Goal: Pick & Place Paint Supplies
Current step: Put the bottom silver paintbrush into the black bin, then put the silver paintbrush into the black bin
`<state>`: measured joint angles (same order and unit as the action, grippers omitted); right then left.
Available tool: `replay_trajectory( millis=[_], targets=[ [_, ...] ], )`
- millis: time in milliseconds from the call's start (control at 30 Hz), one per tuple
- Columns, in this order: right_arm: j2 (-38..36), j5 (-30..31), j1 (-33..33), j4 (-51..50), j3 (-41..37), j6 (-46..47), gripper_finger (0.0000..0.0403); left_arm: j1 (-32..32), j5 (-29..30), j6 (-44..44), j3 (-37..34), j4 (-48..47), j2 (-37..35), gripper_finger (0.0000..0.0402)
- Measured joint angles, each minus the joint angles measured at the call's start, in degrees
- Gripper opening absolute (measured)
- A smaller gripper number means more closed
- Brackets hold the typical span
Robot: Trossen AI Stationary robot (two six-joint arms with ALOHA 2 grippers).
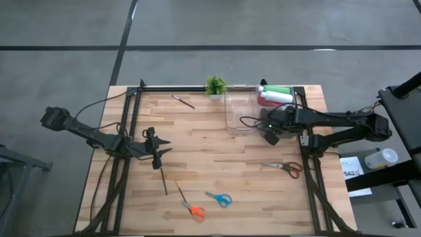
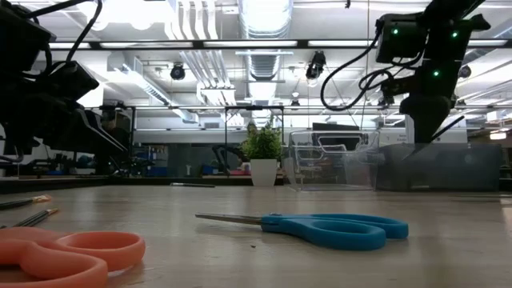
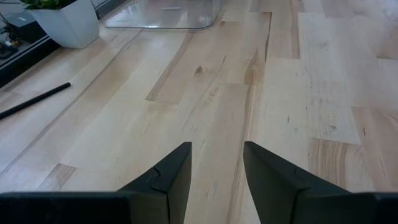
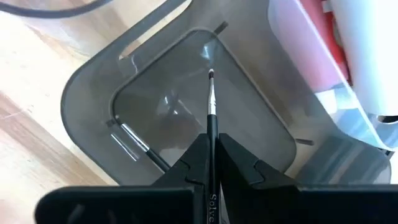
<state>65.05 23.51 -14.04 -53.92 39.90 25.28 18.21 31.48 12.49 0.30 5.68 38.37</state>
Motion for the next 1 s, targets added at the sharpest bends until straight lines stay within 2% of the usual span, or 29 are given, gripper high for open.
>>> replay_trajectory(
  millis=[300,633,1000],
  targets=[
    [3.82,0.46,0.0,0.72,0.0,-0.01,0.0021,-0.01,0.0,0.0,0.0,-0.01,0.0,0.0155],
    [3.61,0.61,0.0,0.73,-0.02,0.0,0.0102,0.01,0.0,0.0,0.0,0.01,0.0,0.0155],
    [-1.94,0.57,0.78,0.73,0.13,-0.02,0.0107,0.01,-0.02,0.0,0.0,0.0,0.01,0.0155]
  ],
)
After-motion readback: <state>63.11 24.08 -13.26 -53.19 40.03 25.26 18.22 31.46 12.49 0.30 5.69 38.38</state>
